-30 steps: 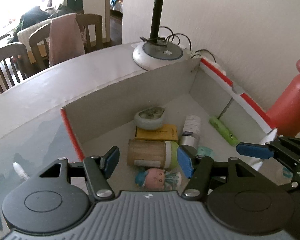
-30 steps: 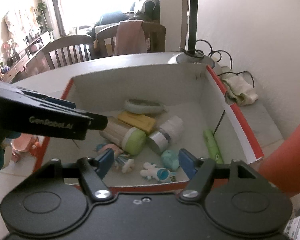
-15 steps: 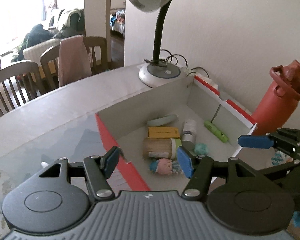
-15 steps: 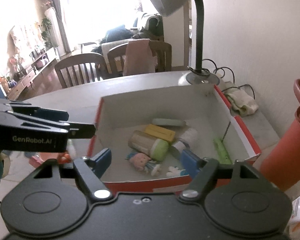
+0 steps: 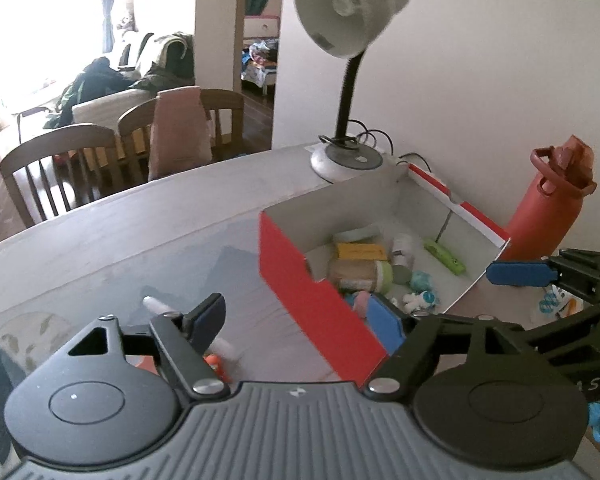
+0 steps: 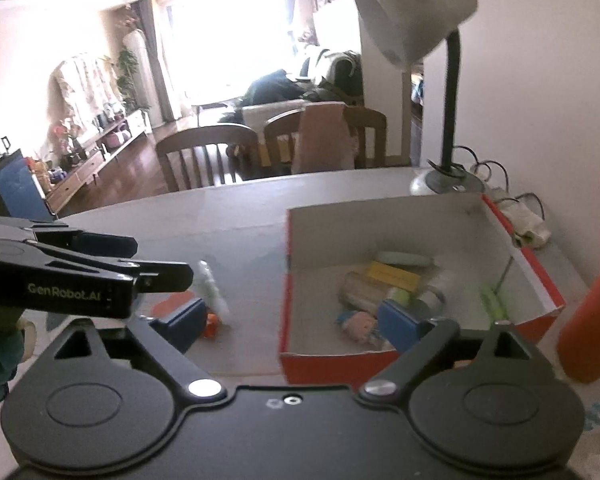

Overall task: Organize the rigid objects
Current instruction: 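Withdraw both tools from the shoebox back over the table items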

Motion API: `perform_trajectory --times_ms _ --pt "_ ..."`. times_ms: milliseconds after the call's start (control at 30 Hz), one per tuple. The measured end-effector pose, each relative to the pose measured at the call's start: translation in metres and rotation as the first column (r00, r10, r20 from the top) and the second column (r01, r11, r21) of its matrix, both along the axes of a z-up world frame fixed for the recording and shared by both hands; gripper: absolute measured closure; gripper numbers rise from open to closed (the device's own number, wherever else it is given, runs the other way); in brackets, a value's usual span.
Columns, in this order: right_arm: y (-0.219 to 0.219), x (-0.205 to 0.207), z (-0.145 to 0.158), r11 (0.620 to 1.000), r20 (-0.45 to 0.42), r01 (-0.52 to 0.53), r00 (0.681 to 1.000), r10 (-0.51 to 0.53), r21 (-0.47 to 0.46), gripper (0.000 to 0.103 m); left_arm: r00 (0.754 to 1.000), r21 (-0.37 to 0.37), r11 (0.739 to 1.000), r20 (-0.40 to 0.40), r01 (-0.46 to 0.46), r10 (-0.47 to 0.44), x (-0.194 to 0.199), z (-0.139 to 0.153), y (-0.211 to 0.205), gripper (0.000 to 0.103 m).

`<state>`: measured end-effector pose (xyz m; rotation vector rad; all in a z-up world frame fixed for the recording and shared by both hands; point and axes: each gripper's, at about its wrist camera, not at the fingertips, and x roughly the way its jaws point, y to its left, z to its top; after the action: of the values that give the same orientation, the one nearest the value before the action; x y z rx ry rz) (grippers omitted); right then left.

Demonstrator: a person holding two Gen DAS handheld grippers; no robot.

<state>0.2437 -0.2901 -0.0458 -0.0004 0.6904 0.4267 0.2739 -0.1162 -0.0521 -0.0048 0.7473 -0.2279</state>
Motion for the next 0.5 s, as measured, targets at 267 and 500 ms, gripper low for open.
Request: perform_trajectory --times_ms 267,500 --pt "0.028 -0.015 -0.001 0.998 0.009 -0.051 0.999 0.051 0.033 0.006 0.998 -0.018 0.998 0.021 -0.053 0.053 -0.03 0.003 0.051 0.021" --pt "0.056 -0.026 -0.009 0.995 0.002 -0.098 0.995 0.098 0.008 0.006 0.995 -0.05 0.994 0.017 -0.094 0.095 -0.048 -0.002 0.092 0.014"
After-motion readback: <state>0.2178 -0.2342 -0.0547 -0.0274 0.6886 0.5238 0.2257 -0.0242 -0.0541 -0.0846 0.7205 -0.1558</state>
